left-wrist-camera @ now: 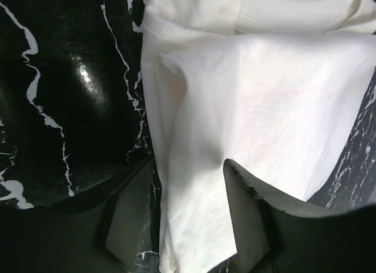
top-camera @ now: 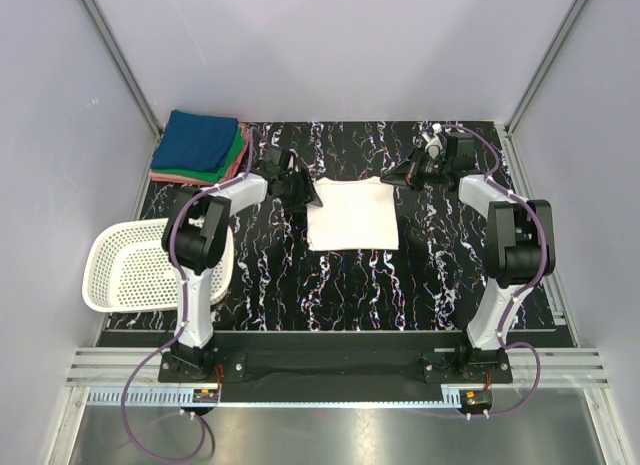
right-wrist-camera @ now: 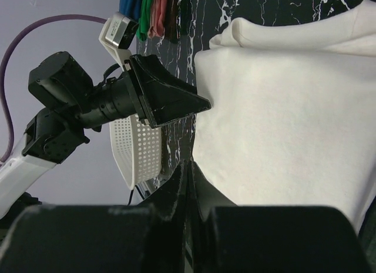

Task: Fold and stack the t-shirts
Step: Neatly place the folded tshirt to the corner

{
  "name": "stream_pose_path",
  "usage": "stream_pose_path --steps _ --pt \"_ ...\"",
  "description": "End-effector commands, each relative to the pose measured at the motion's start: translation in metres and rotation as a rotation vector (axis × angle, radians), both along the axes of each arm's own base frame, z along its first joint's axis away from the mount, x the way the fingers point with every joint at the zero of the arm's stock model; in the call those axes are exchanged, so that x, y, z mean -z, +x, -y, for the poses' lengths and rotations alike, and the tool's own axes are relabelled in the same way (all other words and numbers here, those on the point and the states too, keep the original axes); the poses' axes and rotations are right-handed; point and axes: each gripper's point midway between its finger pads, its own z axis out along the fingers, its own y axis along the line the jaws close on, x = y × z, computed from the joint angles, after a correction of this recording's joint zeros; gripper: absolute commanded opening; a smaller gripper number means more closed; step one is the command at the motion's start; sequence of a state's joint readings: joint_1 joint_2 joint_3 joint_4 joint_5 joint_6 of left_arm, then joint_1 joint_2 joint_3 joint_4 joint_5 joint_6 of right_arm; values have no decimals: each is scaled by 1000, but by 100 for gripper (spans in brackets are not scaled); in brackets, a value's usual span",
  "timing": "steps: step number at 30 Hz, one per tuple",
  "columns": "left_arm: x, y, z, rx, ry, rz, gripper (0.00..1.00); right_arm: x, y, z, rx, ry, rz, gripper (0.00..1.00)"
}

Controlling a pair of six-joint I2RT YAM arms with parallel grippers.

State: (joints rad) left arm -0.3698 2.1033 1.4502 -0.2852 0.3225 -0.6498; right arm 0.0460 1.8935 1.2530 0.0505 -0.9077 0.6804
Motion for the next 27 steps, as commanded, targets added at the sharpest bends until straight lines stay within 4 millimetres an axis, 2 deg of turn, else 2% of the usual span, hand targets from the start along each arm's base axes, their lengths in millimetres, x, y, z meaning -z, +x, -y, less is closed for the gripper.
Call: stream_pose_path --steps 1,6,9,10,13,14,15,16,17,18,19,21,22,24,27 --pt "22 -8 3 20 0 -65 58 -14 9 0 -2 -31 63 6" --pt "32 -10 0 15 13 -87 55 9 9 -1 -7 -34 16 5" --pt "38 -11 -1 13 18 -98 50 12 10 -1 -6 -31 14 5" --pt "40 -11 -1 10 21 -100 46 11 10 0 -5 -32 17 5" --pt "42 -8 1 5 14 -99 26 8 10 0 -5 -32 21 5" --pt "36 -2 2 2 16 -82 9 7 9 -1 -7 -31 24 5" --pt "32 2 1 8 27 -69 2 7 9 0 -5 -31 26 5" --pt "29 2 -2 8 51 -76 0 5 9 0 -5 -28 27 5" --pt "12 15 -2 4 64 -27 0 3 9 0 -3 -26 32 5" --pt "3 21 -3 15 80 0 0 2 8 -1 -6 -25 34 5" --pt "-3 18 -9 17 115 -12 0 3 8 -1 -4 -28 32 5" --pt "-30 36 -18 10 189 68 0 0 7 0 -1 -30 36 5" --pt "-35 32 -24 11 222 57 0 -1 8 0 2 -32 39 5" --pt "-47 39 -33 7 281 91 0 -4 7 0 0 -32 44 5" --pt "-55 40 -47 4 359 101 0 -3 7 1 -1 -37 42 5"
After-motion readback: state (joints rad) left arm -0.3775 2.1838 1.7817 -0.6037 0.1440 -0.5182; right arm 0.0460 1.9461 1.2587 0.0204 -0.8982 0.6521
